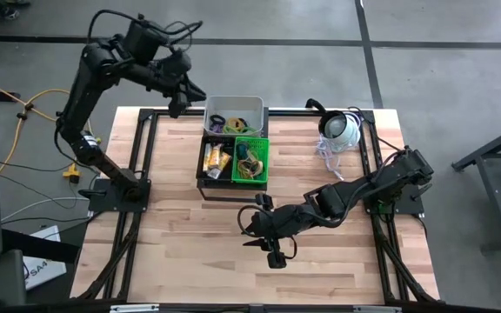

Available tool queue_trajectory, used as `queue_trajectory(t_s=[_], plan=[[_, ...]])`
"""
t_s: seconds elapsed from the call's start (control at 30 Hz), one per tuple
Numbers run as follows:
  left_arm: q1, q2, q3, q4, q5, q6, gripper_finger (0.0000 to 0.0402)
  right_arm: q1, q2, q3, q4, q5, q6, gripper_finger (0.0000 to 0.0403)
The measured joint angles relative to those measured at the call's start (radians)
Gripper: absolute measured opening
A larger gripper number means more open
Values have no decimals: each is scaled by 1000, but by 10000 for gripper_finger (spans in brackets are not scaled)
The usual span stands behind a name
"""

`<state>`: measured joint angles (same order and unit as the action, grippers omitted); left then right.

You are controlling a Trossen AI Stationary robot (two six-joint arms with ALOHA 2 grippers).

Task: Pick & Place Office Desk Supplies
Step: Return to Home Position

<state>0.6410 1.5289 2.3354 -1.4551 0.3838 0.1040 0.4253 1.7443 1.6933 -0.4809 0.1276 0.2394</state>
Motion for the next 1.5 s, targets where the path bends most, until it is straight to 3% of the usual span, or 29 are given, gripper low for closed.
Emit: queue_trajectory(t_s=[0.2,0.4,0.9,1.03,1.2,1.33,1.5], plan=[[-1,-2,-101,44,95,-36,47,0,0,0,0,0,0,120],[-1,-66,-275,232,101,-94,47,0,0,0,0,11,0,120],[110,-520,-945,782,121,-206,47,0,0,0,0,53,0,120],[108,-581,-1010,790,126,-194,47,0,0,0,0,53,0,120],[67,-604,-1037,686,119,-62,47,0,0,0,0,53,0,120],[19,-616,-1075,601,40,38,47,0,0,0,0,53,0,120],[-64,-689,-1183,687,-86,45,45,0,0,0,0,53,0,120]])
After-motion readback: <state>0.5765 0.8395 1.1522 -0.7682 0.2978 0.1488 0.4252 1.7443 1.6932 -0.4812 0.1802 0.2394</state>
